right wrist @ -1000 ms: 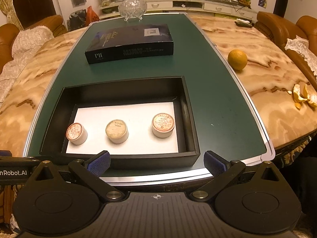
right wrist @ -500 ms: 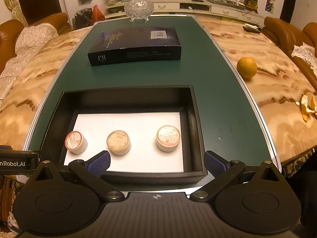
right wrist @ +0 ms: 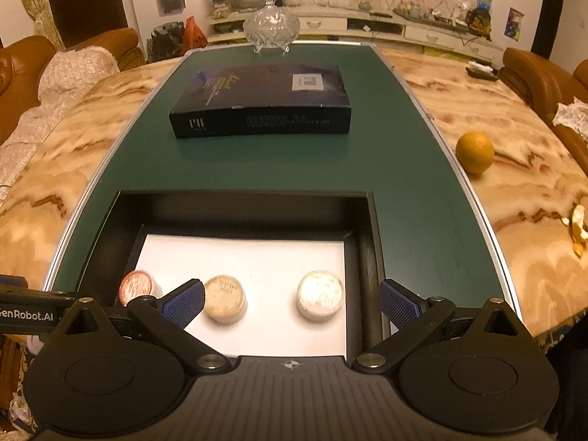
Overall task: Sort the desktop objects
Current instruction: 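Move both grippers over the tray toward the flat black box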
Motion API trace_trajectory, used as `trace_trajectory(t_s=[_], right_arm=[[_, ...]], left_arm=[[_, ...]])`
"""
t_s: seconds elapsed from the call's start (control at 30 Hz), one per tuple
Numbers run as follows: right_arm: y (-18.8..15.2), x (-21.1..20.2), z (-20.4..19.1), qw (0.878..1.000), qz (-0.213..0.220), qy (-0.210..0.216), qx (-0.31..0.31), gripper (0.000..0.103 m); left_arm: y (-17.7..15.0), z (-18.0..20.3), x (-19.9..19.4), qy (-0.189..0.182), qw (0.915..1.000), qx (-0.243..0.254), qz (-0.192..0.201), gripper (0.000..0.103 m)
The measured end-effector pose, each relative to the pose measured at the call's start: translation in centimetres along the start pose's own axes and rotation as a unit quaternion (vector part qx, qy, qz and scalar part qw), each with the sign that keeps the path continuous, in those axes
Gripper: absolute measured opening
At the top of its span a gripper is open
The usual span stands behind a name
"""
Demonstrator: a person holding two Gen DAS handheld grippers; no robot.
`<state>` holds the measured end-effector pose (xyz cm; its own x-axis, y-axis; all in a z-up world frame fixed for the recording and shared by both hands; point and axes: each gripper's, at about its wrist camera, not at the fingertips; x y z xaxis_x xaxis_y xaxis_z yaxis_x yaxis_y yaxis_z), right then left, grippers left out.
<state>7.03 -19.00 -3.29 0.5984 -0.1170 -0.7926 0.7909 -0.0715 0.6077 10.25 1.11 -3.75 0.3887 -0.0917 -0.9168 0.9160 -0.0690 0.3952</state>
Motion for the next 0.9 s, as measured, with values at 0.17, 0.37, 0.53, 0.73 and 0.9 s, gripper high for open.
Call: trace_trajectory(t_s=[0.17, 0.37, 0.53, 0.73, 0.9], right_arm=[[0.9, 0.7, 0.3, 0.999, 0.035, -0.012, -0.009, 0.103], [3.1, 1.6, 0.8, 0.998, 0.048, -0.005, -0.049, 0.103], [6.1, 3.4, 2.6, 0.999, 0.018, 0.012, -0.040, 0.103], [10.3, 6.6, 5.2, 0.999, 0.002, 0.035, -0.021, 0.103], [13.8, 10.4, 6.7, 0.998, 0.006, 0.054, -0.014, 0.103]], left_arm=[[1.3, -0.2, 0.3, 0.006, 0.9999, 0.001, 0.010, 0.103], [4.0, -0.3, 1.0, 0.013, 0.9995, 0.012, 0.028, 0.103], [7.5, -0.5, 2.1, 0.009, 0.9988, 0.021, 0.044, 0.103], [12.5, -0.9, 4.3, -0.020, 0.9973, 0.028, 0.064, 0.103], [17.0, -2.0, 7.6, -0.055, 0.9967, 0.014, 0.058, 0.103]])
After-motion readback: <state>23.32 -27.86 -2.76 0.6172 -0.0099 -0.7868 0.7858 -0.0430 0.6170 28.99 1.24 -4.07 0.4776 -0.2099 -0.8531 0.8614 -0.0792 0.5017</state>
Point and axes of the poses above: each gripper's, at about its wrist camera, not at the fingertips, and x roughly the way its jaws point, z to its right, y to its top, and after that the axes turned 5 degrees about -y, right-handed
